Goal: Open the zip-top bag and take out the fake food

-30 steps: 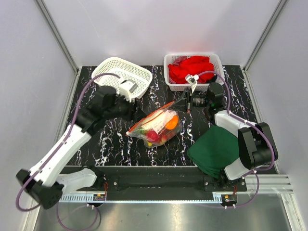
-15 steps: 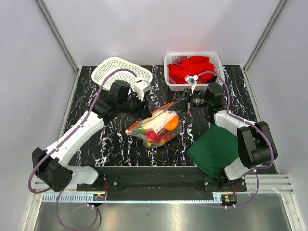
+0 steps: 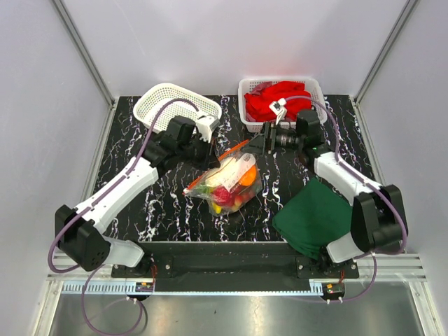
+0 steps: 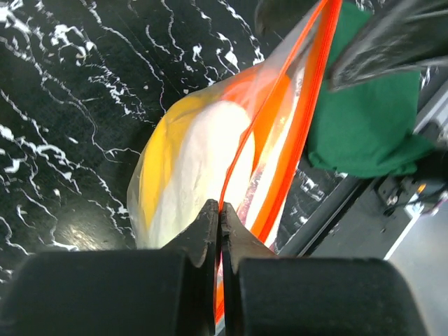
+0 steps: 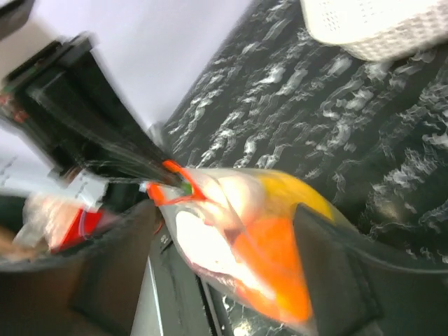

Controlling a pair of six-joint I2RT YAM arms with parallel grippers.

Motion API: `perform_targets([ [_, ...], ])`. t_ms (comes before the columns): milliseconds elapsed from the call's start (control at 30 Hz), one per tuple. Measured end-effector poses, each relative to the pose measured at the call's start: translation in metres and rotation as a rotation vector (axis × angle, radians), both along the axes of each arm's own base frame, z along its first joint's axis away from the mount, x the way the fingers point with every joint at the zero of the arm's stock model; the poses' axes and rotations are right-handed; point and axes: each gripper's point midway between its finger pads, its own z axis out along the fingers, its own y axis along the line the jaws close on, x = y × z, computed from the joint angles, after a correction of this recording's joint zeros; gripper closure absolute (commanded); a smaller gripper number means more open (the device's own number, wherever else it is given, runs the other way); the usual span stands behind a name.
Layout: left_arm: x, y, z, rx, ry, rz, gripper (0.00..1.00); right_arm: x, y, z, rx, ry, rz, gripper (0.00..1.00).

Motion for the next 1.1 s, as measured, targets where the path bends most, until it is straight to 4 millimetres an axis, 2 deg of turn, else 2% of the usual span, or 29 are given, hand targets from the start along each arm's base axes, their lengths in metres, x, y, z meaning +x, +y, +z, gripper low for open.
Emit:
perform_targets([
  [133,0.001,0.003,0.009,-0.039,0.036,0.1,1.0,0.014,-0.016,0.007,-0.111,0.137,-0.223,0.0],
  [233,-0.002,0.006,0.019,-0.091,0.05,0.171,1.0,0.02,-0.027,0.007,-0.172,0.232,-0.328,0.0],
  [367,-0.01,0.011,0.025,-0.15,0.075,0.243,1.0,0.012,-0.041,-0.009,-0.258,0.338,-0.443,0.0],
  [500,-0.016,0.012,0.027,-0.193,0.104,0.282,1.0,-0.006,-0.047,-0.002,-0.294,0.342,-0.528,0.01],
  [567,-0.017,0.011,0.028,-0.21,0.116,0.293,1.0,-0.018,-0.04,0.009,-0.292,0.315,-0.527,0.07],
  [600,-0.017,0.01,0.028,-0.217,0.121,0.296,1.0,-0.024,-0.036,0.013,-0.291,0.304,-0.52,0.21],
  [733,-0.018,0.004,0.033,-0.243,0.127,0.295,1.0,-0.039,-0.02,0.011,-0.312,0.304,-0.5,0.49],
  [933,-0.022,-0.004,0.036,-0.262,0.133,0.28,1.0,-0.046,-0.002,-0.013,-0.38,0.348,-0.498,0.56],
  [1000,-0.023,-0.007,0.035,-0.263,0.136,0.276,1.0,-0.048,0.001,-0.021,-0.403,0.354,-0.498,0.62],
  [1033,-0.023,-0.008,0.035,-0.262,0.138,0.275,1.0,-0.048,0.003,-0.023,-0.412,0.355,-0.499,0.69],
  [1100,-0.023,-0.009,0.034,-0.262,0.14,0.273,1.0,-0.049,0.006,-0.028,-0.425,0.355,-0.495,0.75],
])
